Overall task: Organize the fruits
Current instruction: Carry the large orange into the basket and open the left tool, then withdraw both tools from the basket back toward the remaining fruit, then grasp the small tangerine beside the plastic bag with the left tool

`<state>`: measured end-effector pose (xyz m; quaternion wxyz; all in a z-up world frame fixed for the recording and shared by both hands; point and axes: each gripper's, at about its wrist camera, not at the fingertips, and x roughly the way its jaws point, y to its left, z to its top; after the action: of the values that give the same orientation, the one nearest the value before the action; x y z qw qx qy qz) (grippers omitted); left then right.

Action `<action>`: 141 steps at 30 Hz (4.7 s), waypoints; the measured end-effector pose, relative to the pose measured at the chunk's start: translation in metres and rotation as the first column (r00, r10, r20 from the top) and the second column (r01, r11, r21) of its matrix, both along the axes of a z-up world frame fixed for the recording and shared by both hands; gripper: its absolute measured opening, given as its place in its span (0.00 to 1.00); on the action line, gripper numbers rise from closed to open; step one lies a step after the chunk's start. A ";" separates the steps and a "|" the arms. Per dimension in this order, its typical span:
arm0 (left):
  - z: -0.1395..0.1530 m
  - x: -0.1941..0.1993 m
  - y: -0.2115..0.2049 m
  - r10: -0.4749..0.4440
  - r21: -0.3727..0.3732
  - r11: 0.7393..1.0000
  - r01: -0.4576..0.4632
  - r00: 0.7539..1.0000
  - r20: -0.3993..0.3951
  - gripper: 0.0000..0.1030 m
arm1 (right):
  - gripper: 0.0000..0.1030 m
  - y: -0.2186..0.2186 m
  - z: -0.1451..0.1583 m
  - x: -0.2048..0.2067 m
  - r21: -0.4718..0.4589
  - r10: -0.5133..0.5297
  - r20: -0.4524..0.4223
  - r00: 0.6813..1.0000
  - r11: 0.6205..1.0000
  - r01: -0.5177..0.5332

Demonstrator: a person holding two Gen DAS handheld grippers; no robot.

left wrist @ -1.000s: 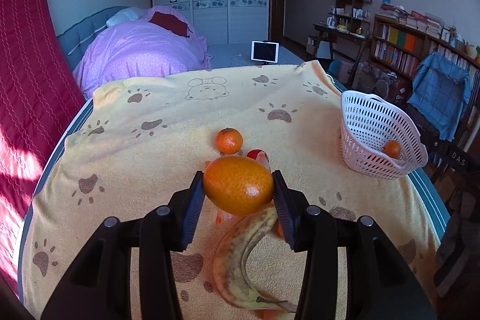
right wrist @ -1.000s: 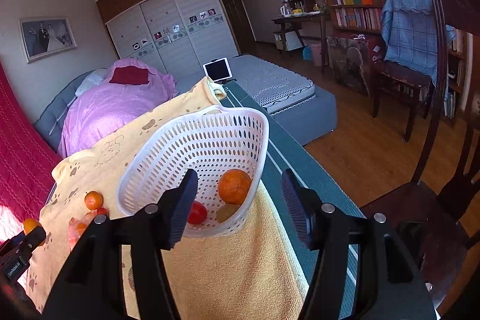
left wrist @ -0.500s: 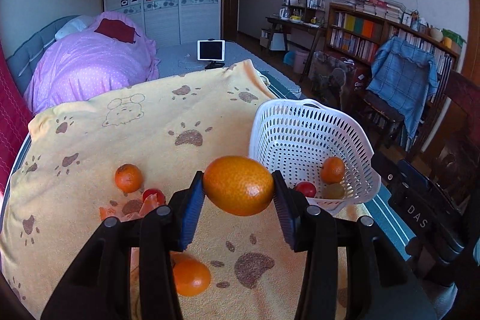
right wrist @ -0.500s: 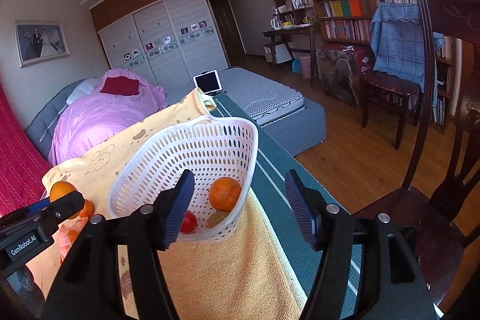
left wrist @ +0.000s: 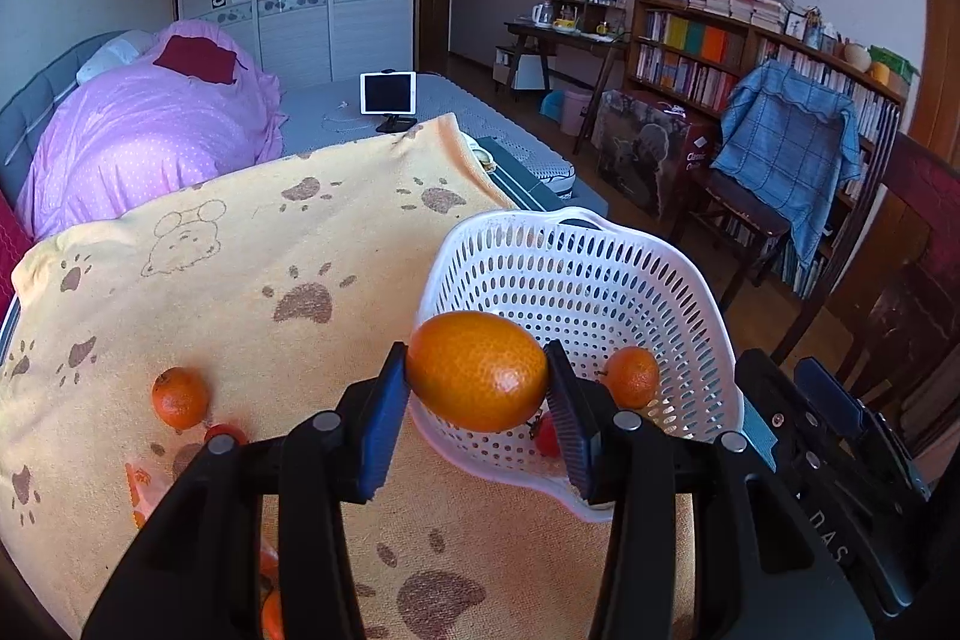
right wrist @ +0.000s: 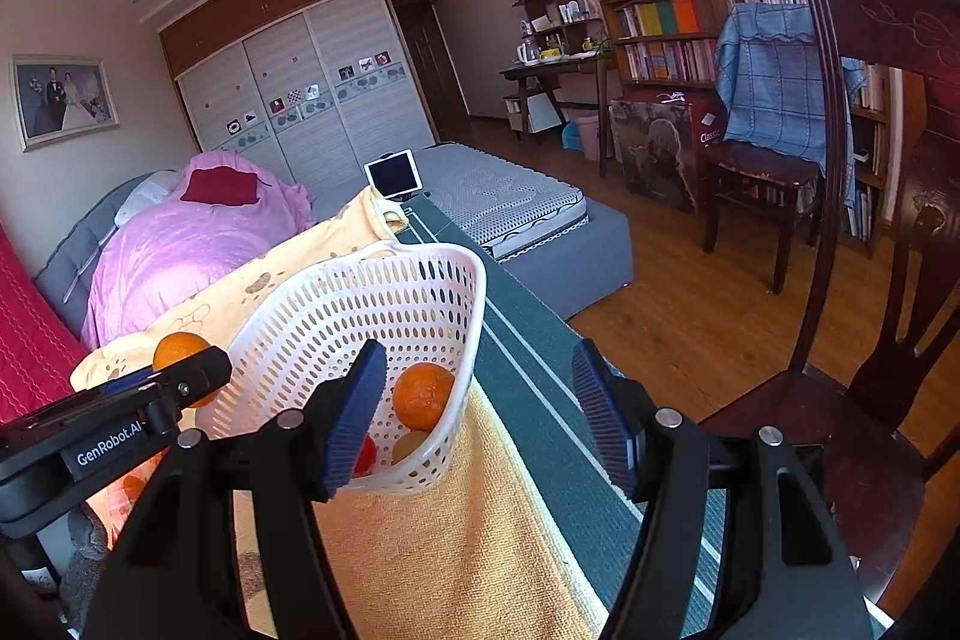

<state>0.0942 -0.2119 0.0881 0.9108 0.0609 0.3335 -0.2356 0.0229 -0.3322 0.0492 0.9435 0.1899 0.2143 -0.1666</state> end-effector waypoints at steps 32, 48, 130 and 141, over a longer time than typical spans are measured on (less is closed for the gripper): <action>0.011 -0.022 0.032 0.093 -0.004 0.996 -0.092 0.995 0.036 0.79 | 0.65 -0.003 -0.003 0.001 -0.001 0.008 0.002 1.000 1.000 -0.008; 0.012 -0.038 0.069 0.204 0.008 0.979 -0.204 0.978 0.039 0.88 | 0.66 0.001 0.000 0.001 -0.009 0.045 0.022 0.999 0.999 -0.044; -0.053 0.095 0.159 0.238 0.085 0.971 -0.224 0.940 -0.245 0.56 | 0.93 0.140 -0.019 0.003 -0.018 0.678 -0.102 0.728 0.731 -0.683; -0.061 0.108 0.175 0.185 -0.048 0.976 -0.214 0.919 -0.349 0.38 | 0.91 0.137 -0.028 0.011 0.015 0.676 -0.132 0.725 0.733 -0.680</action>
<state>0.2024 -0.0371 0.0274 0.8597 -0.0541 0.4812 -0.1625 0.0342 -0.1949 0.0214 0.9265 0.0715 0.3260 0.1737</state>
